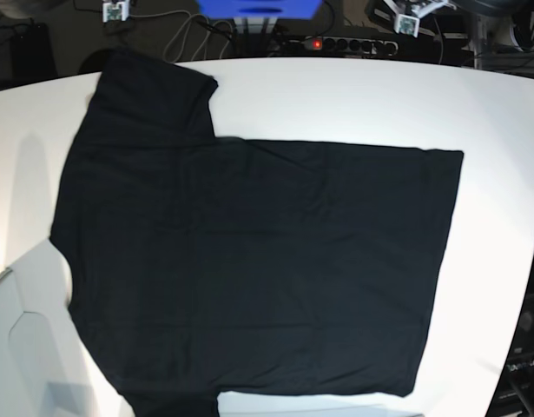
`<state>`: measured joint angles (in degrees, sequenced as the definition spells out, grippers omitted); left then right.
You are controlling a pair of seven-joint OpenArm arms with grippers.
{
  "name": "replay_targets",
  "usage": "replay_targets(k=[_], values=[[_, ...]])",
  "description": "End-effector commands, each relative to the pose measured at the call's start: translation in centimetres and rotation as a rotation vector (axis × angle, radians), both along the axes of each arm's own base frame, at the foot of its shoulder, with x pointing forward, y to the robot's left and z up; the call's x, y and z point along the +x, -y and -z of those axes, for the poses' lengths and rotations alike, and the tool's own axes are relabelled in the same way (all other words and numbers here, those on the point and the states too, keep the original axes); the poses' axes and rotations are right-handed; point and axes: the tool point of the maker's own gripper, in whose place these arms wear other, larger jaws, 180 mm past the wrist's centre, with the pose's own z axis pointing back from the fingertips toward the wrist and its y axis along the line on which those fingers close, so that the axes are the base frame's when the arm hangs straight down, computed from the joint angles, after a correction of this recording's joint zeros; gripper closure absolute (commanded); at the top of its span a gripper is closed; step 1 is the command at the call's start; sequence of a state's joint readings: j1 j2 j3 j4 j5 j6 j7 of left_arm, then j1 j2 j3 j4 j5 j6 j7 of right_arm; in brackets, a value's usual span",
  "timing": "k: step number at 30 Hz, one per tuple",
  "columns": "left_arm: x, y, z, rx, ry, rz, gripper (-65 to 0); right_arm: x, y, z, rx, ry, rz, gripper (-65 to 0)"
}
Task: Fold the T-shirt properly
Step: 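Move both grippers down toward the shirt's shoulder edge, then grasp the black shirt's shoulder corners with both grippers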
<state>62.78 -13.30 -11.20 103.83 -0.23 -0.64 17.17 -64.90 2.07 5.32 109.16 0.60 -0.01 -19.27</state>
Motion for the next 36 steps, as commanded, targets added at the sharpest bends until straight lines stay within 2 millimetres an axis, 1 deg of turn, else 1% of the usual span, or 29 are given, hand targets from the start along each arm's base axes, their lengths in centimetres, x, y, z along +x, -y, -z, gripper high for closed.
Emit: replay_targets(k=[1,3,5,6,8,10,12,14,16,18,19,23,25,26,27,29,32,36], values=[[-0.2,-0.3,-1.0,0.013,0.008,0.005,0.0,0.1,0.2,-1.1,-0.005,0.020,-0.004,0.0],[0.9,-0.4,-2.1,0.020,0.045,0.009,0.0,1.4,0.6,-2.6,-0.020,0.064,-0.009,0.0],[1.7,-0.3,-2.9,0.020,0.071,0.014,0.0,2.3,1.1,-3.4,-0.037,0.096,-0.007,0.0],[2.2,-0.4,-3.2,0.025,0.086,0.014,0.0,2.6,1.3,-3.4,-0.043,0.106,-0.005,0.0],[3.0,-0.7,-3.7,0.034,0.112,0.012,0.0,4.2,1.4,-3.5,-0.045,0.146,-0.005,0.0],[4.3,-0.5,-4.3,0.031,0.151,0.017,0.0,5.6,1.4,-3.6,-0.047,0.184,-0.004,0.0],[5.1,-0.6,-4.7,0.037,0.172,0.015,-0.1,6.8,1.5,-4.0,-0.048,0.218,-0.004,0.0],[5.3,-1.1,-4.7,0.050,0.164,0.006,-0.1,7.7,1.4,-4.1,-0.046,0.240,0.002,0.0],[6.6,-1.2,-4.9,0.048,0.188,-0.004,-0.5,8.5,1.4,-4.2,-0.046,0.263,0.002,0.0],[7.4,-1.9,-5.1,0.042,0.200,-0.043,-4.4,9.3,1.4,-4.4,-0.047,0.285,0.002,0.0],[7.7,-2.3,-5.2,0.031,0.206,-0.071,-8.3,10.0,1.4,-4.5,-0.047,0.302,0.003,-1.4],[9.7,-4.2,-6.1,0.001,0.262,-0.165,-28.2,12.4,1.4,-5.0,-0.047,0.365,0.003,-13.5],[10.6,-5.3,-6.7,0.004,0.290,-0.201,-35.9,13.5,1.4,-5.2,-0.048,0.394,0.002,-19.7],[11.2,-5.7,-6.9,0.006,0.305,-0.214,-38.5,14.0,1.4,-5.3,-0.047,0.405,0.005,-22.3],[11.9,-6.1,-7.2,0.011,0.320,-0.224,-40.3,14.4,1.5,-5.4,-0.049,0.415,0.003,-24.8],[12.9,-6.7,-7.6,0.018,0.342,-0.240,-41.2,15.4,1.6,-5.8,-0.053,0.443,0.007,-28.0],[14.5,-7.6,-8.1,0.028,0.364,-0.268,-41.5,16.3,2.9,-6.3,-0.082,0.471,0.029,-30.6],[16.5,-8.0,-8.4,0.025,0.359,-0.298,-41.5,16.9,4.1,-6.7,-0.111,0.489,0.047,-32.2]])
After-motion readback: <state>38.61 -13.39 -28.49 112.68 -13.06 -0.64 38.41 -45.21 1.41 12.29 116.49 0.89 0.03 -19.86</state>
